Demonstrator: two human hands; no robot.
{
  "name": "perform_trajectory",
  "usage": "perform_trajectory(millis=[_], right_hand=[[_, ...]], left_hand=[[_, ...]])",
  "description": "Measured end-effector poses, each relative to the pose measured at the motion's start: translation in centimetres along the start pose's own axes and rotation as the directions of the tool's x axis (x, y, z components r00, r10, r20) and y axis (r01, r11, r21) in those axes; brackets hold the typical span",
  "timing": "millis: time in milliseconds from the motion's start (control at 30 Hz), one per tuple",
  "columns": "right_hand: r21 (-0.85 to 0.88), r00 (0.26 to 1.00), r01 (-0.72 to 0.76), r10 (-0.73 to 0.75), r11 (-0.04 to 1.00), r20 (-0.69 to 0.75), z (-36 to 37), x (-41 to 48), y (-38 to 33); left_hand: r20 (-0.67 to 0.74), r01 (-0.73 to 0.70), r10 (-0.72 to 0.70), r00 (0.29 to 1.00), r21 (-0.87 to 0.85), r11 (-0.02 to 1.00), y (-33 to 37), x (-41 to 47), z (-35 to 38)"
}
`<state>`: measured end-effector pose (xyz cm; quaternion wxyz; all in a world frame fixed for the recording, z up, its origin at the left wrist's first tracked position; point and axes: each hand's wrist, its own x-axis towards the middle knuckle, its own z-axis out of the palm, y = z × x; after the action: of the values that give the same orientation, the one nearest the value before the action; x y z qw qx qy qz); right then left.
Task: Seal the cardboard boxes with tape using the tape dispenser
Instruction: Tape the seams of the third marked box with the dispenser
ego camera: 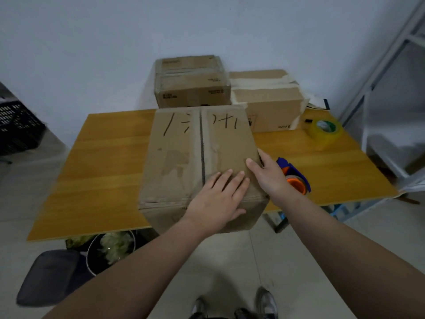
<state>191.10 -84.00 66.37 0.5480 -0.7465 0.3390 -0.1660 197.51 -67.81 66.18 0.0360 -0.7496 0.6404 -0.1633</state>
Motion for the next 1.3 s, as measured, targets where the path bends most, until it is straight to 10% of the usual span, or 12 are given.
perform_trajectory(millis=[200, 400, 667, 900, 1067, 1167, 1300], right_hand=[[0.154, 0.975, -0.209, 0.218, 0.966, -0.044, -7.2, 2.0, 5.7], [-0.556, 0.971, -0.200, 0.240, 0.807, -0.002, -13.4, 6.0, 12.4], [-0.722, 0.939, -0.149, 0.327, 0.675, 0.112, -11.9, 7.6, 15.9], [-0.571, 0.970, -0.180, 0.240, 0.801, 0.030, -12.1, 8.6, 15.1], [-0.225, 0.984, 0.136, -0.159, 0.965, -0.086, -15.1, 8.2, 7.4], [-0.181, 0.902, 0.378, -0.405, 0.908, -0.147, -16.6, 6.7, 1.8], [-0.118, 0.868, 0.487, -0.494, 0.865, -0.041, -15.7, 3.2, -3.2]], left_hand=[[0.058, 0.081, -0.080, 0.995, -0.018, 0.997, 1.7, 6.2, 0.8], [0.031, 0.170, -0.169, 0.985, -0.023, 0.985, 2.7, 9.7, 1.4], [0.017, 0.366, -0.366, 0.930, -0.093, 0.926, 4.7, 9.6, 1.2], [0.026, 0.397, -0.397, 0.918, -0.125, 0.909, 6.1, 7.0, 1.9], [0.153, 0.427, -0.399, 0.904, -0.276, 0.861, 4.9, 7.6, 0.8], [0.302, 0.560, -0.492, 0.817, -0.616, 0.553, 3.6, 8.7, -1.7], [0.611, 0.492, -0.457, 0.646, -0.791, -0.363, 1.3, 9.4, -6.3]])
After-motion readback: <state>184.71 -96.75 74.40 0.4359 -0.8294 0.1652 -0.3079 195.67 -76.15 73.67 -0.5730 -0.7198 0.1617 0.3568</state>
